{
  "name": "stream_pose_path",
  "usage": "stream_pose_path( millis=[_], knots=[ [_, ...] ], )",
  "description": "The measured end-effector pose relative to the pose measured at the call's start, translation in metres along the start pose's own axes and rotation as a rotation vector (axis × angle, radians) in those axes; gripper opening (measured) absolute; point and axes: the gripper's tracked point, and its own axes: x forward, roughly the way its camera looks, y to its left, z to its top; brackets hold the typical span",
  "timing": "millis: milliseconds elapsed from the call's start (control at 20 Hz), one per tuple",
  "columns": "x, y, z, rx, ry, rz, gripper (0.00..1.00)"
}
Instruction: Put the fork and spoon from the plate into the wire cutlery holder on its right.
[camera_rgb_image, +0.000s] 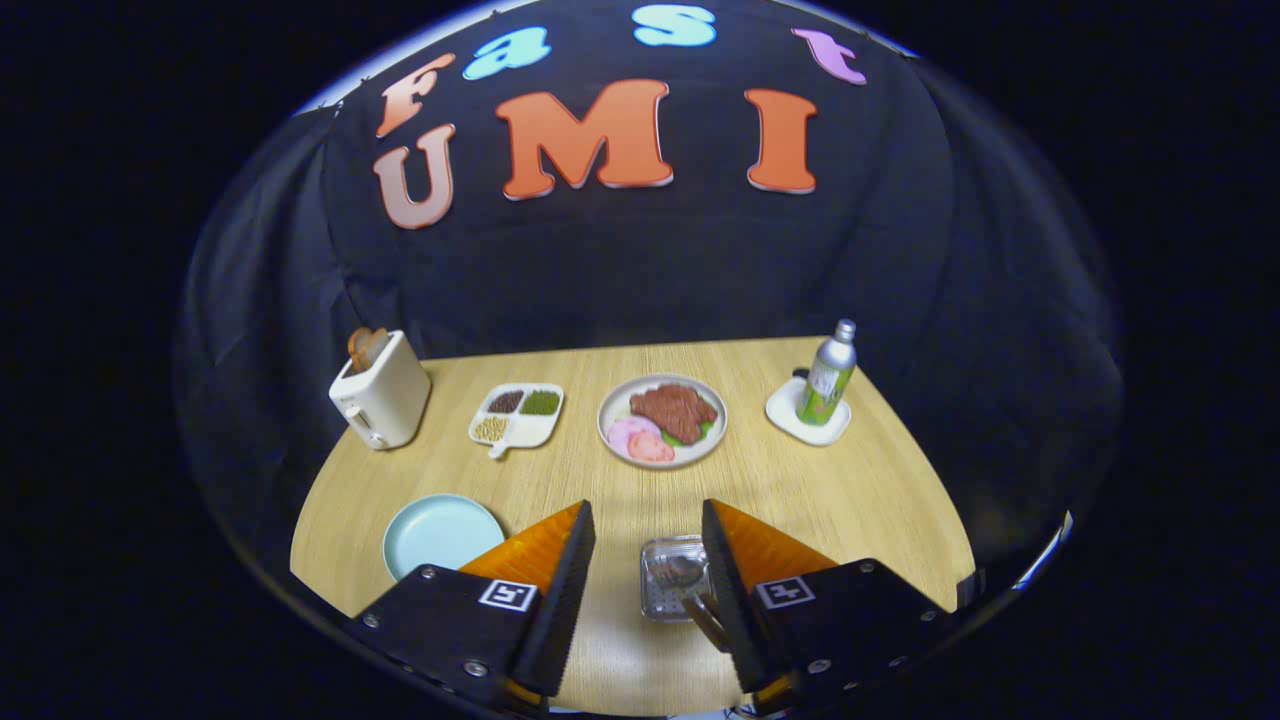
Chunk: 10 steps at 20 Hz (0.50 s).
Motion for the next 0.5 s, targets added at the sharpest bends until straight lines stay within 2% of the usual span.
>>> stream_pose_path(
  millis=[100, 200, 300, 500],
  knots=[
    [-0.009, 0.006, 0.033, -0.028, -0.126, -0.001, 0.8],
    [-0.019, 0.014, 0.064, -0.021, -0.242, 0.01, 0.87],
    [-0.027, 0.028, 0.089, -0.015, -0.328, 0.058, 0.9],
    [-0.048, 0.033, 0.137, -0.045, -0.51, 0.041, 0.92]
  ],
)
